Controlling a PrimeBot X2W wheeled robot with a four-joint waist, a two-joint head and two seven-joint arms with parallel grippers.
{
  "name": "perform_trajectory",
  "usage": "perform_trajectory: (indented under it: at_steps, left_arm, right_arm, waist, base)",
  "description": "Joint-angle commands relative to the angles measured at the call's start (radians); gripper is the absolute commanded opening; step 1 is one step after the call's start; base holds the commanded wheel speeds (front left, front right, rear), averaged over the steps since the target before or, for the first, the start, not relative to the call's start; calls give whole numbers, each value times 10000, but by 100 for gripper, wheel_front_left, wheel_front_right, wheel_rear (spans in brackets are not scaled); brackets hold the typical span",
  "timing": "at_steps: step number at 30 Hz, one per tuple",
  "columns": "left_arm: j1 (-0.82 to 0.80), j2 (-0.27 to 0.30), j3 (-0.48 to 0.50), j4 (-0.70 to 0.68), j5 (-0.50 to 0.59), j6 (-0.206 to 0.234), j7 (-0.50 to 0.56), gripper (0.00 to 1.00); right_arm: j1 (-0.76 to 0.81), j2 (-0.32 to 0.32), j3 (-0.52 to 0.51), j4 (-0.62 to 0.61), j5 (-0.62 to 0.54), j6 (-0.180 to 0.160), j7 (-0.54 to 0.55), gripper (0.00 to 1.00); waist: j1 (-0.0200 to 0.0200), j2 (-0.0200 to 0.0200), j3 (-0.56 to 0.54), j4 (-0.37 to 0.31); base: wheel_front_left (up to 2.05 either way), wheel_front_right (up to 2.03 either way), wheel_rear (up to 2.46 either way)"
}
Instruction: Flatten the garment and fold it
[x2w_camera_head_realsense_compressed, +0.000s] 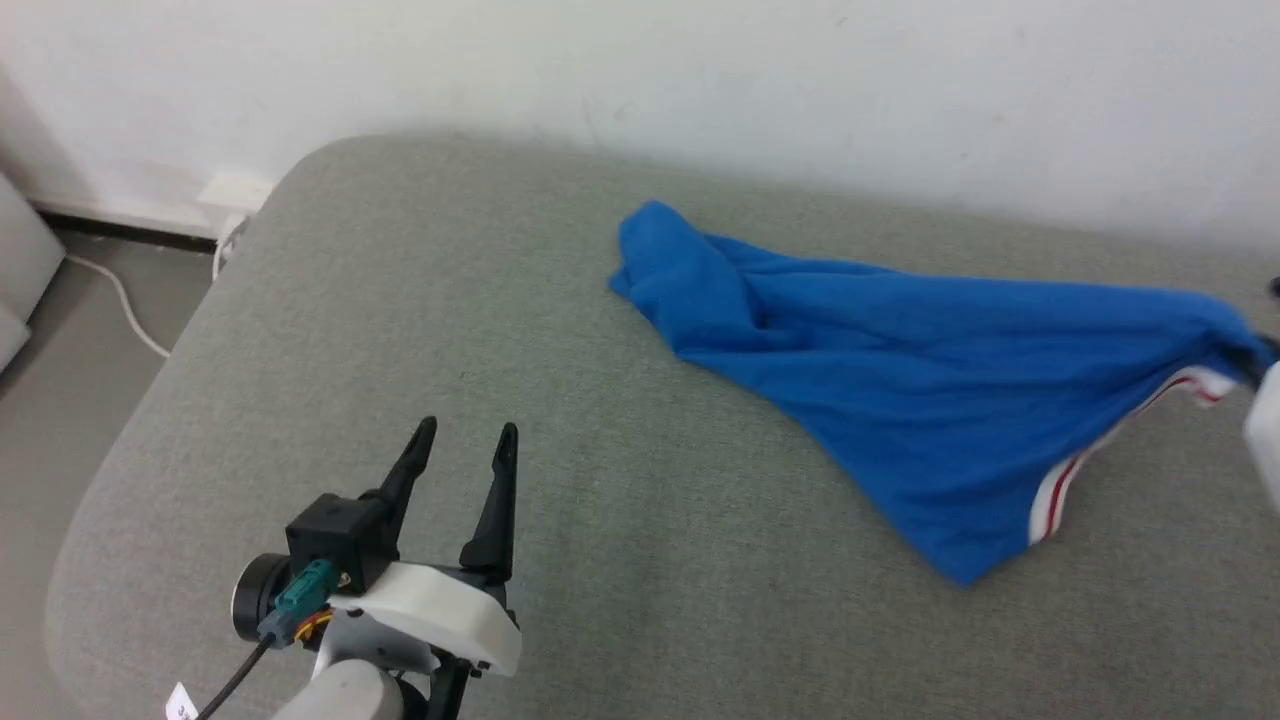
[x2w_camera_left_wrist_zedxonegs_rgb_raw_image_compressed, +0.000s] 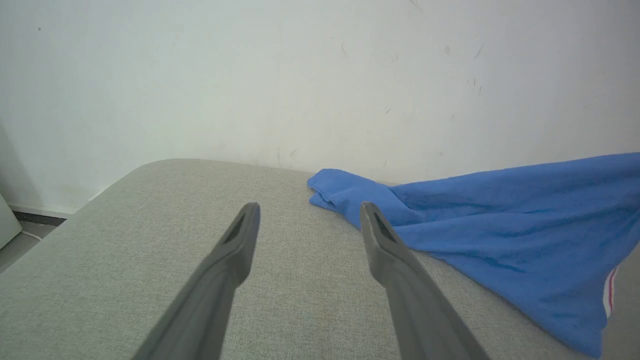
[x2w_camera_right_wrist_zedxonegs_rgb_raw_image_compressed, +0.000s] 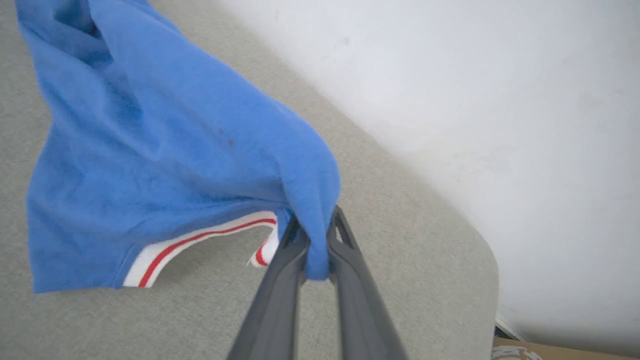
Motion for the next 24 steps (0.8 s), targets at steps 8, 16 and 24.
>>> perform_trajectory:
  at_steps: [8,16,24]
  left_arm:
    - [125,102,44,-179,-100,24,95,100]
    - [-149,6,-60,-209,-114,-57,241,100]
    - [-311,-76,6,-207,-275,-36,372,100]
  right_arm:
    - [1502,118,-2277,665,-942,-21,42,0]
    - [2537,1392,-3484,1139,-2038,-21,-316,100]
    - [1993,2030,-3024,-196,-1899,-21,-2039,100]
  waist:
    - [0,0,-112,-886]
    - [0,0,207,-1224]
    - [0,0,116,-1754]
  base:
    - [0,0,0]
    - [0,0,0]
    - [0,0,0]
